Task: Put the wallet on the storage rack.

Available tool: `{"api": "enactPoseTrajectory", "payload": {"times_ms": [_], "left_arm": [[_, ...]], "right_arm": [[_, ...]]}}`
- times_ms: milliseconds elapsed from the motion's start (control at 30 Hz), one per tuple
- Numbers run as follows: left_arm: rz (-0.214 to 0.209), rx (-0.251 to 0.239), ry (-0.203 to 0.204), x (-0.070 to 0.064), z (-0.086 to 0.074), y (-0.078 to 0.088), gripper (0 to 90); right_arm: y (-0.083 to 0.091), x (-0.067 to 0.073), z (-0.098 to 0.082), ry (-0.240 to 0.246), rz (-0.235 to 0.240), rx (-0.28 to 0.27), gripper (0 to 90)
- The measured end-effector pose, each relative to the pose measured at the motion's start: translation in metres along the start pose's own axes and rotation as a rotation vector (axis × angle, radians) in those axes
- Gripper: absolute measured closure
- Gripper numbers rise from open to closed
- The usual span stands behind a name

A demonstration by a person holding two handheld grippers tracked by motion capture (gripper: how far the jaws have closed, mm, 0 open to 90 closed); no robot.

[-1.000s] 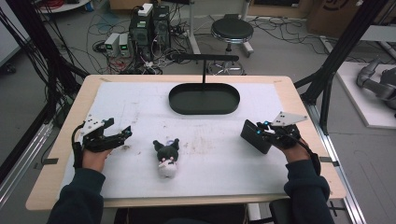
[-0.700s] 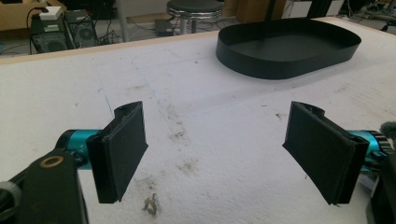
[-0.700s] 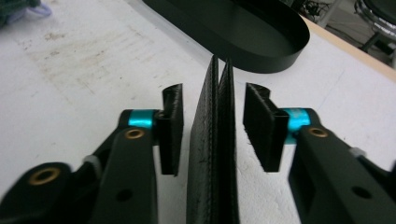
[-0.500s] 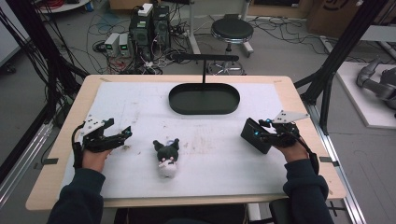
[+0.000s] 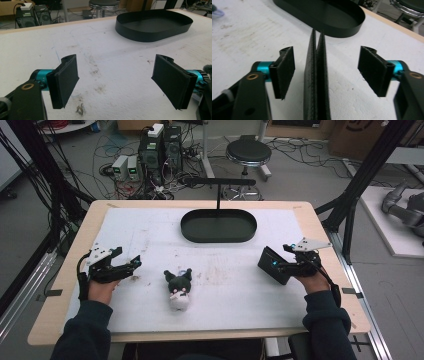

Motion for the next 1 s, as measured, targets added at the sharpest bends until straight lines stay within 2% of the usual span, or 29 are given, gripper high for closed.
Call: {"api": "enactPoseTrajectory", "payload": {"times_ms": [67, 433, 533, 567, 600, 633, 667, 733, 833, 900, 1000], "left_arm": [[0.001, 0.0, 0.0, 0.0, 0.0, 0.0, 20.4], [0.001, -0.003, 0.006, 0.001, 0.0, -0.001, 20.5], [0.0, -0.007, 0.01, 0.002, -0.001, -0.002, 20.5], [0.0, -0.006, 0.011, 0.002, -0.001, -0.002, 20.6], [0.001, -0.006, 0.01, 0.002, -0.001, -0.002, 20.6], [0.0, -0.005, 0.008, 0.002, -0.001, -0.002, 20.7], [0.001, -0.003, 0.006, 0.002, 0.0, -0.002, 20.7], [0.0, 0.0, 0.004, 0.001, 0.0, -0.002, 20.7], [0.001, 0.003, 0.001, 0.001, 0.0, -0.001, 20.8], [0.004, 0.004, 0.001, 0.0, 0.0, 0.0, 20.8], [0.007, 0.005, -0.001, 0.001, -0.001, 0.001, 20.8]], "right_arm": [[0.0, -0.001, -0.001, -0.014, -0.012, -0.009, 21.8], [-0.002, 0.0, -0.001, -0.03, -0.011, -0.004, 20.9], [-0.004, -0.001, -0.004, -0.04, -0.003, 0.034, 20.9], [-0.008, 0.0, -0.007, -0.046, 0.015, 0.074, 26.0], [-0.008, 0.0, -0.007, -0.046, 0.015, 0.074, 26.0], [-0.01, 0.002, -0.01, -0.051, 0.05, 0.095, 39.5], [-0.01, 0.002, -0.01, -0.051, 0.05, 0.095, 39.5], [-0.012, 0.003, -0.01, -0.043, 0.072, 0.111, 54.6], [-0.013, 0.006, -0.009, -0.04, 0.052, 0.14, 77.7], [-0.015, 0.007, -0.007, -0.038, 0.045, 0.144, 79.1], [-0.017, 0.008, 0.0, -0.031, 0.051, 0.119, 79.6]]}}
Point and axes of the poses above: each handheld gripper's, and its own axes: y roughly backward along the jaws, z roughly out of its top, x roughly to its left, the point moved 2 cm from there along -y, roughly forward along the jaws, and after that the axes turned 6 degrees about -x, right-handed, at the moved point
